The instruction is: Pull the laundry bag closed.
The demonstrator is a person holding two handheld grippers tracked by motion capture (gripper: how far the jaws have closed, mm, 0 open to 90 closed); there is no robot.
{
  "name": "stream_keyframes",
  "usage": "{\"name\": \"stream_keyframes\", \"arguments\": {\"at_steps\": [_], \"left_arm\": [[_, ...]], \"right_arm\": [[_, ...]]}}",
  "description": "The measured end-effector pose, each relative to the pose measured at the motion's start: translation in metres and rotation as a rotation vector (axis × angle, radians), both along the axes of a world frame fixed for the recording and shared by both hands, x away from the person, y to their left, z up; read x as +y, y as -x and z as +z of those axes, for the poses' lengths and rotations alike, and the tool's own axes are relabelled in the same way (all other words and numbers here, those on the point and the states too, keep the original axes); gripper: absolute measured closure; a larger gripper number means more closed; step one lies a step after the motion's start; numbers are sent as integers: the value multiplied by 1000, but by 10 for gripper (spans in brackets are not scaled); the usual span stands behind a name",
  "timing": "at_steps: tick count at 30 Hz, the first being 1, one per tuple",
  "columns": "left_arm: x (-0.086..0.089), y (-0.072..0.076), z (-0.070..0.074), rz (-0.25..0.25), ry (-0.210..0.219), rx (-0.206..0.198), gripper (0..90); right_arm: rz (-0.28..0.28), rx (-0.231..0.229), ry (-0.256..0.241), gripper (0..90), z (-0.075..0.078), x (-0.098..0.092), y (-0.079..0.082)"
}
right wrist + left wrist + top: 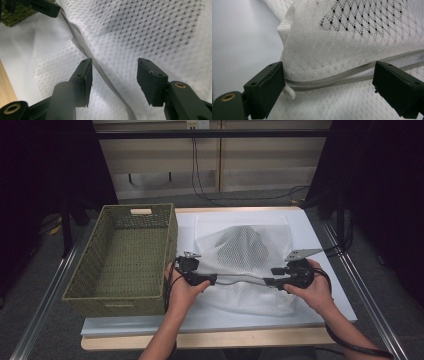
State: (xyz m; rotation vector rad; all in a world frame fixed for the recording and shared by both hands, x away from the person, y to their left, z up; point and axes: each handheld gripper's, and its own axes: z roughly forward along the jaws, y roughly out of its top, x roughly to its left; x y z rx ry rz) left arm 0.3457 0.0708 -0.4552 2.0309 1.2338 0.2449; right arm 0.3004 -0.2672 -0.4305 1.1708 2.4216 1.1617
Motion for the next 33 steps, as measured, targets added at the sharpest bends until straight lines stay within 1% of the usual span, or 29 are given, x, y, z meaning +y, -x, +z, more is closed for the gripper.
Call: {"name": "stream_keyframes", "arguments": {"at_steps": [3, 4, 5, 6, 8, 9, 10, 12, 14, 16, 18, 19, 20, 22, 23, 24, 26, 27, 28, 29, 30, 31, 33], "left_arm": [[-2, 0, 0, 1, 10, 0, 102], [-2, 0, 0, -7, -4, -2, 101], [-3, 0, 0, -7, 3, 1, 101], [-3, 0, 0, -5, 3, 1, 101], [-3, 0, 0, -8, 4, 3, 101], [-2, 0, 0, -6, 3, 4, 101], [-2, 0, 0, -7, 4, 5, 101], [-2, 0, -1, -4, 5, 7, 101], [-2, 0, -1, -7, 0, 9, 101], [-2, -1, -1, -11, -2, 10, 100], [-2, -1, -1, -11, 1, 10, 100], [-2, -1, -1, -11, 2, 11, 101], [-2, -1, -1, -11, 2, 12, 101], [-2, -1, -1, -16, -3, 12, 100], [-3, -1, -1, -18, -2, 12, 100], [-4, -1, -1, -11, 9, 13, 99], [-3, -2, 0, -20, 13, 22, 98], [-3, -2, 0, -19, 18, 21, 98], [-3, -2, 0, -23, 11, 21, 99], [-3, -2, 0, -23, 15, 26, 99], [-3, -2, 0, -19, 19, 26, 99], [-4, -2, 0, -20, 17, 27, 100], [-4, -2, 0, -23, 10, 26, 99]], "right_arm": [[-13, 2, 7, 435, -3, -8, 7], [-14, 9, 10, 433, -4, -10, 9], [-23, 10, 21, 432, -6, -13, 10], [-34, 19, 22, 433, -7, -16, 12], [-43, 16, 18, 439, -10, -20, 14], [-49, 29, 25, 438, -11, -21, 15], [-50, 25, 25, 439, -12, -22, 16], [-49, 20, 40, 445, -14, -22, 19], [-62, 21, 55, 438, -17, -23, 22], [-89, 23, 71, 437, -19, -25, 25], [-101, 36, 81, 431, -23, -26, 27], [-105, 50, 88, 431, -25, -27, 29], [-109, 48, 95, 431, -27, -27, 30], [-106, 55, 101, 431, -29, -27, 32], [-103, 48, 123, 431, -30, -26, 32], [-102, 44, 134, 431, -31, -26, 33], [-94, 47, 144, 446, -32, -25, 33], [-92, 43, 149, 461, -33, -26, 33], [-88, 39, 158, 470, -33, -26, 34], [-78, 40, 161, 478, -34, -26, 34], [-94, 52, 174, 492, -34, -26, 35], [-86, 51, 171, 519, -36, -27, 34], [-79, 49, 192, 583, -39, -29, 35]]}}
